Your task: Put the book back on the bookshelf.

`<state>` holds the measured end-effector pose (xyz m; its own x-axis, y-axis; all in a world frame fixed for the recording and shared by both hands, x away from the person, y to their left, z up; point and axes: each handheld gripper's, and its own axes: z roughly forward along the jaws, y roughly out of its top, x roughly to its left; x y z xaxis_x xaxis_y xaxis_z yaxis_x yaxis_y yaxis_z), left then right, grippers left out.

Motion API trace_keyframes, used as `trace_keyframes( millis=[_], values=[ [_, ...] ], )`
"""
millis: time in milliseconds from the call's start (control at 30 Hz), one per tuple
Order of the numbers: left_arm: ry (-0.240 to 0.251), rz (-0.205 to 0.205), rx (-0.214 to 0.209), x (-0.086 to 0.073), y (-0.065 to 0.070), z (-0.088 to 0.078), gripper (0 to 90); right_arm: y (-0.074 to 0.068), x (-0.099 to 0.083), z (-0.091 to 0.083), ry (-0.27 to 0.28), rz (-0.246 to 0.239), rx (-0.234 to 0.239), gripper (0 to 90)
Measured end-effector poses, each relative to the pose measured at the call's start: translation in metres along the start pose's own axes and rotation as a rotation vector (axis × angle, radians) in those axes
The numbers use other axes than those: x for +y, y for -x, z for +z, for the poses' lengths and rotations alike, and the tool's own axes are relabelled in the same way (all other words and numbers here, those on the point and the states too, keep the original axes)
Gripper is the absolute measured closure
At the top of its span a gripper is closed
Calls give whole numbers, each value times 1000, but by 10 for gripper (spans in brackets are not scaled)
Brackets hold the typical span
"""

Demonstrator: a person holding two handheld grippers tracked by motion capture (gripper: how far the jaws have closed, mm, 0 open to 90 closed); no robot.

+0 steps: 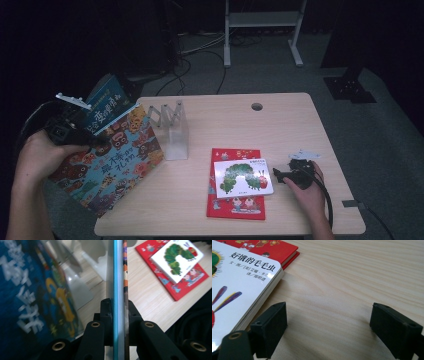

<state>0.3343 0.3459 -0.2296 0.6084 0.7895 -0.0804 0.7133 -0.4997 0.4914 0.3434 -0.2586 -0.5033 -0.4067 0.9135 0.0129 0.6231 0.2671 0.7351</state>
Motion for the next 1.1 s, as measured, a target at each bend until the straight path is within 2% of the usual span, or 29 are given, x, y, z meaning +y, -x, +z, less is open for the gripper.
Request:
trace_keyframes(
  millis=[200, 400, 533, 867, 1100],
  values=[
    [-6, -62, 53, -7, -13, 0, 803, 0, 0, 0, 0, 0, 0, 134],
    [-19, -109, 100, -5, -21, 4, 803, 1, 0, 0, 2, 0, -2, 134],
    [-17, -130, 124, 0, -22, 6, 803, 1, 0, 0, 1, 0, -2, 134],
    [0, -161, 149, 19, -25, 14, 803, 1, 0, 0, 1, 0, -2, 134],
    [-8, -191, 204, 32, -26, 21, 804, 1, 0, 0, 1, 0, -2, 134]
  ],
)
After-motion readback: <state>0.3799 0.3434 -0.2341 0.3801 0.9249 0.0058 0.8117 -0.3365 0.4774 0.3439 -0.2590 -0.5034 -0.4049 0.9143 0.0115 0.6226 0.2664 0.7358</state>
